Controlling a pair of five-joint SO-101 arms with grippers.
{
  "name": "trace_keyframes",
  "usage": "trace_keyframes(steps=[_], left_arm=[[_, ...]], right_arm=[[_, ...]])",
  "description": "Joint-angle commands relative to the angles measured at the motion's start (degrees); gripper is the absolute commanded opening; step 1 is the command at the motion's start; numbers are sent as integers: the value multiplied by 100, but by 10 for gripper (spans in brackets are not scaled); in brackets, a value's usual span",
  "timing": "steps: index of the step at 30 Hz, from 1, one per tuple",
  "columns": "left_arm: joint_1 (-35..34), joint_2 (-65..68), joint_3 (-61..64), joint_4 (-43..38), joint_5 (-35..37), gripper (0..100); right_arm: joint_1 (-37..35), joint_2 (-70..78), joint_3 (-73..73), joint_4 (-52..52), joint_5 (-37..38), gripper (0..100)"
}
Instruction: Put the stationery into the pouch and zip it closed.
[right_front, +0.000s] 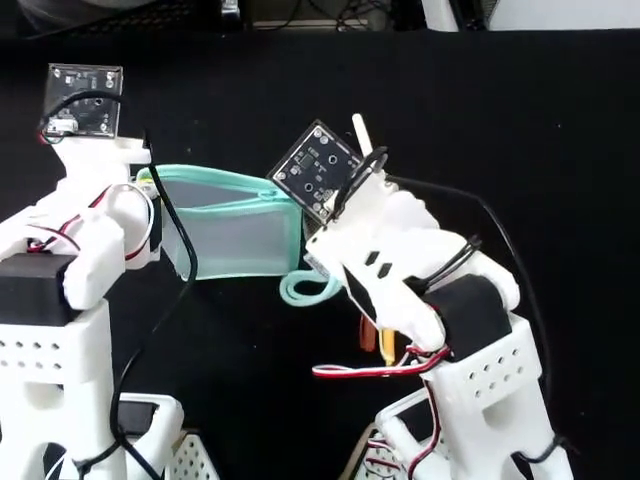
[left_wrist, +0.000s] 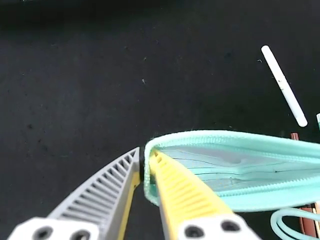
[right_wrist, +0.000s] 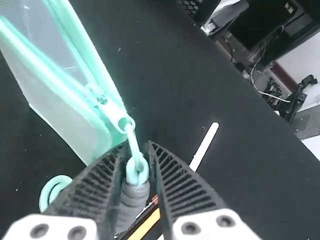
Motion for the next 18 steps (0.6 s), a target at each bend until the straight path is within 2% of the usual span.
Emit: trace_keyframes(steps=[1,7,11,16,18], left_arm=[[48,62,110,97,53,30],[57,114,180,211,44,30],[198,114,180,193,9,30],[215,62,180,176,-158,30],[207,62,180,202,-158,30]], right_arm=[[70,-119,-40,-193,26,11],[44,-119,-48,-202,18,15],[-369,-127,-57,211,18,98],[-730,-303,-57,299,9,82],[-791,-549,-101,404,-9,104]])
